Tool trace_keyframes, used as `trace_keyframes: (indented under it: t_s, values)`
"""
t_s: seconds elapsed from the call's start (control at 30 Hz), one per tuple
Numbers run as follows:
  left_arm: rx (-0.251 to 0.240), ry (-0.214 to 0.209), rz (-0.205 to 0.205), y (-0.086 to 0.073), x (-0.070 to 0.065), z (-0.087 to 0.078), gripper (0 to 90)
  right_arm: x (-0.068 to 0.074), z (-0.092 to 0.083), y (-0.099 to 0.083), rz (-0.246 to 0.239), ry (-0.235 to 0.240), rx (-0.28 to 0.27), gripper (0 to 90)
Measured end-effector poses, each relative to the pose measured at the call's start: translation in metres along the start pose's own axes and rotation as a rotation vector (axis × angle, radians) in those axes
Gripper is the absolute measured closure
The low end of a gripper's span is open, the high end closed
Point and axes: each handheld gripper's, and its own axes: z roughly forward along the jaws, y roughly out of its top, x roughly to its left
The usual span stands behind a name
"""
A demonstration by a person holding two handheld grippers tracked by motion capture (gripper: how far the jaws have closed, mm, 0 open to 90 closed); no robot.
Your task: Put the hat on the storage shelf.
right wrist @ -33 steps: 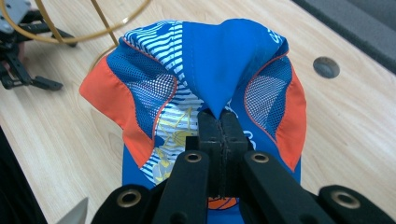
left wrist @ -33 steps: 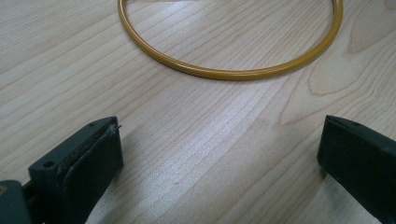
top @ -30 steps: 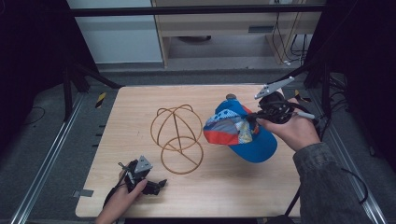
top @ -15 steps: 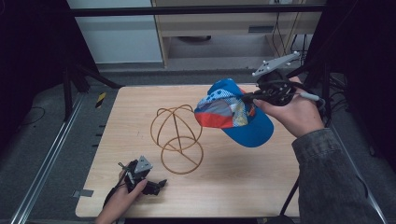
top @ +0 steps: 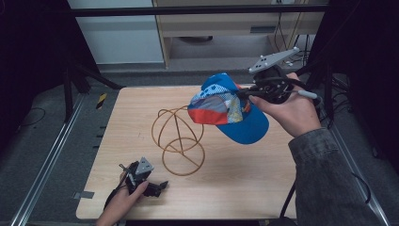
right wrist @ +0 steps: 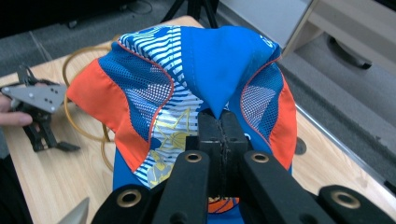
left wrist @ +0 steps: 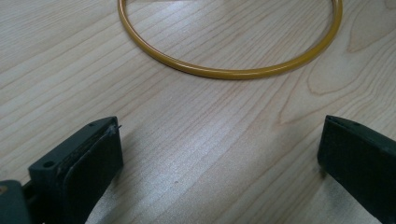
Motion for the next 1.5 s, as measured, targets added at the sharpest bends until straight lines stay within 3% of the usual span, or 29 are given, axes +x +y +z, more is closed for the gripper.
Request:
trace_keyframes:
  t_s: [0.27, 0.83, 1.5]
  values:
    - [0.000, 0.002, 0.002, 0.000, 0.000, 0.000, 0.0, 0.011, 0.007, 0.021, -0.032, 0.015, -0.026, 90.0]
    - [-0.002, 0.005, 0.000, 0.000, 0.000, 0.000, 0.0, 0.042, 0.052, 0.069, -0.124, 0.089, -0.020, 90.0]
    - [-0.001, 0.005, -0.001, 0.000, 0.000, 0.000, 0.0, 0.062, 0.082, 0.091, -0.162, 0.141, -0.011, 90.0]
